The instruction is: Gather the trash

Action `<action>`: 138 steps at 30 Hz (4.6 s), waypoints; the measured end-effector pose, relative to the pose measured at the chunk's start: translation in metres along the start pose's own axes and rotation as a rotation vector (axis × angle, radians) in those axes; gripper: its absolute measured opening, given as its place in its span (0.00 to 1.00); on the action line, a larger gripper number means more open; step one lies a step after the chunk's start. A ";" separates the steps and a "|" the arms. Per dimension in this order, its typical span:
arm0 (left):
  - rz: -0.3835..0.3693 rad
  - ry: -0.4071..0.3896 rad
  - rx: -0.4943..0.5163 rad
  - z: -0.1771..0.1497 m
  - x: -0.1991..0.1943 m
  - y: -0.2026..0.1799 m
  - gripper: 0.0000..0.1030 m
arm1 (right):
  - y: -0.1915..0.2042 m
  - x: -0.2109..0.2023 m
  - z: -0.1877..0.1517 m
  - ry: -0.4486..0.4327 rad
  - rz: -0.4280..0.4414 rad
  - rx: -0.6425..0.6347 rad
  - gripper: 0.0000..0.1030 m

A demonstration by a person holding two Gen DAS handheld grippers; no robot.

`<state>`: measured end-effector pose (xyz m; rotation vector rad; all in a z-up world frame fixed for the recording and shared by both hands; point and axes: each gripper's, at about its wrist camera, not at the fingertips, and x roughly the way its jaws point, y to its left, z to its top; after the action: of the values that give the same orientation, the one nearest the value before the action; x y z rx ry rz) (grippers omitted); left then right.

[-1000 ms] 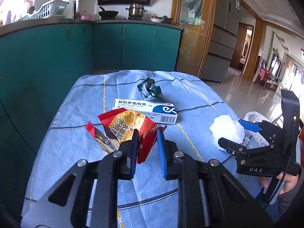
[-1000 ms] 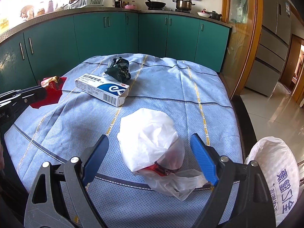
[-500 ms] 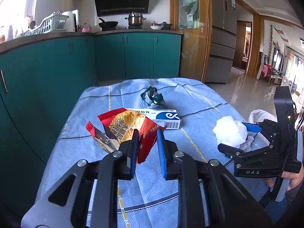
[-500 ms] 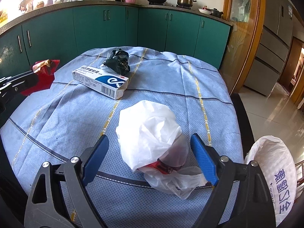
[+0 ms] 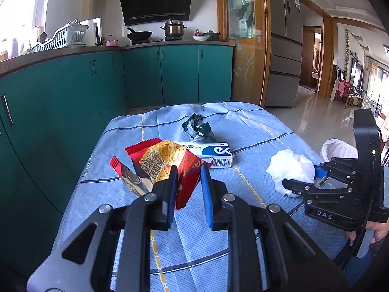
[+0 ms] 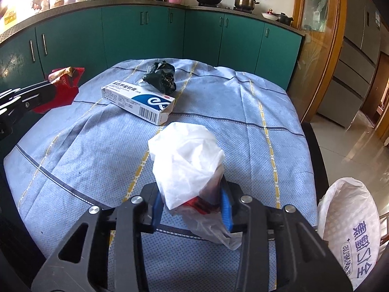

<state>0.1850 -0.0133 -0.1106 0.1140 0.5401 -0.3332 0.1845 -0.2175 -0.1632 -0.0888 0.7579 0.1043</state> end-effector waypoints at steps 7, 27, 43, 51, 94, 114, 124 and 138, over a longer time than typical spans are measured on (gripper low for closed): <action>0.005 -0.001 0.001 -0.001 0.000 -0.001 0.20 | -0.001 -0.010 0.002 -0.049 -0.004 0.008 0.37; -0.077 -0.170 0.057 0.011 -0.040 -0.041 0.20 | -0.085 -0.129 -0.052 -0.291 0.120 0.350 0.37; -0.644 0.045 0.198 0.044 0.033 -0.253 0.23 | -0.229 -0.124 -0.125 -0.010 -0.378 0.639 0.40; -0.752 0.120 0.237 0.025 0.060 -0.314 0.66 | -0.229 -0.148 -0.140 -0.037 -0.457 0.598 0.60; 0.169 0.037 -0.224 0.034 0.069 0.112 0.84 | 0.038 0.124 0.123 0.088 0.226 0.062 0.47; -0.322 0.185 0.221 0.004 0.074 0.040 0.88 | -0.037 -0.025 0.002 -0.031 0.250 0.205 0.47; -0.380 0.276 0.298 -0.011 0.083 0.006 0.70 | -0.035 -0.022 -0.009 -0.021 0.247 0.231 0.47; -0.268 0.321 0.097 -0.017 0.067 0.007 0.48 | -0.029 -0.024 -0.014 -0.032 0.209 0.209 0.47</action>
<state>0.2331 -0.0224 -0.1604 0.1911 0.8600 -0.6083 0.1611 -0.2491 -0.1554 0.1907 0.7406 0.2241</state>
